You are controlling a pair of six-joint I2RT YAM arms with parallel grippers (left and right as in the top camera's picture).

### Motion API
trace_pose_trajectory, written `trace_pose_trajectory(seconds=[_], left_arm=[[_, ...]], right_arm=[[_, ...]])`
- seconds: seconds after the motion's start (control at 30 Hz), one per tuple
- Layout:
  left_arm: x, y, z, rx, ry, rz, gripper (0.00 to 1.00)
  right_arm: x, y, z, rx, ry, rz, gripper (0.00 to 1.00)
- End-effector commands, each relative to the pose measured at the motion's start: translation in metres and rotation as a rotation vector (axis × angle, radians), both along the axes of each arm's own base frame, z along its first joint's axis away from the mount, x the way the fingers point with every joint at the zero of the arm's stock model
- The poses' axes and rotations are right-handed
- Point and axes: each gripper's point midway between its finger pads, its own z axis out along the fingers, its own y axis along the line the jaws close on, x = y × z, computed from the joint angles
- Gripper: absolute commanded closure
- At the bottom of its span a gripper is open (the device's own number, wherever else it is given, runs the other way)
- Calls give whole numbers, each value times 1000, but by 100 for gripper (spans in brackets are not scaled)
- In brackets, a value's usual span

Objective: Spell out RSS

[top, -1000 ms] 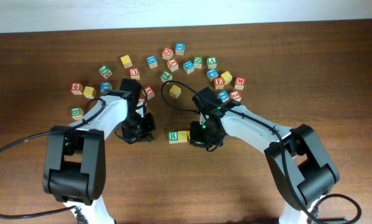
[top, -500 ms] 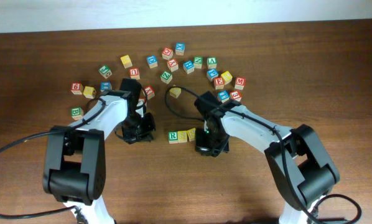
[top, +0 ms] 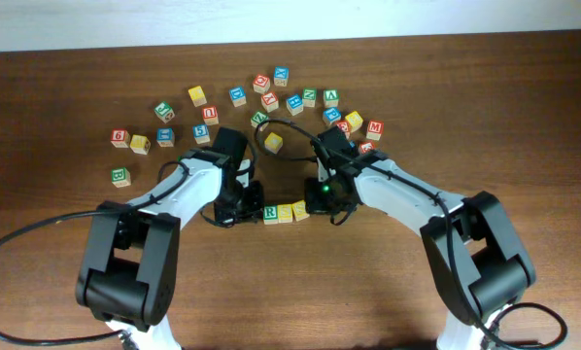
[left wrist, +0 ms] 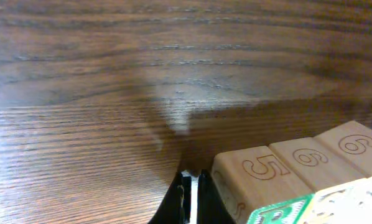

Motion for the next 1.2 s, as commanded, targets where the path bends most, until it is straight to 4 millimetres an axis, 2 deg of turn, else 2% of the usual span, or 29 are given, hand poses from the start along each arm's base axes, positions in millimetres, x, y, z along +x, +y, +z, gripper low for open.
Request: trace_pose_trajectory(seconds=[0.0,0.13,0.23,0.37,0.5,0.6,0.63,0.67,0.7,0.77,0.93,1.07,1.17], left_arm=[[-22,7,-27,46,87,-1,100],[-23,4,-27,42,85,-7,100],[-21,4,-27,39,78,-7,100],[-21,1,-26,25,80,-8,100],[-23,1,-26,23,87,-8,100],[-23,1,-26,24,87,-8,100],[-23,1,-26,26,87,-8,100],[-23,2,-26,27,86,-8,100],[-23,2,-26,26,86,-8,100],[-23,2,-26,26,86,-8,100],[-22,1,-26,25,82,-7,100],[-22,1,-26,25,82,-7,100],[-22,1,-26,25,82,-7,100]], right_arm=[[-11,11,-2,17,28,29,96],[-21,19,0,52,62,51,96],[-22,17,-1,42,65,50,96],[-27,-9,-10,-101,73,36,96],[-25,-12,-11,-118,63,31,96],[-9,-26,-7,-107,52,-23,96],[7,-37,-2,-90,34,-68,96],[21,-36,4,-26,8,-92,96],[35,-25,12,74,-28,-90,95],[47,-5,24,175,-81,-57,95],[27,26,24,183,-75,26,95],[10,27,18,158,-21,44,96],[7,26,17,152,-8,43,96]])
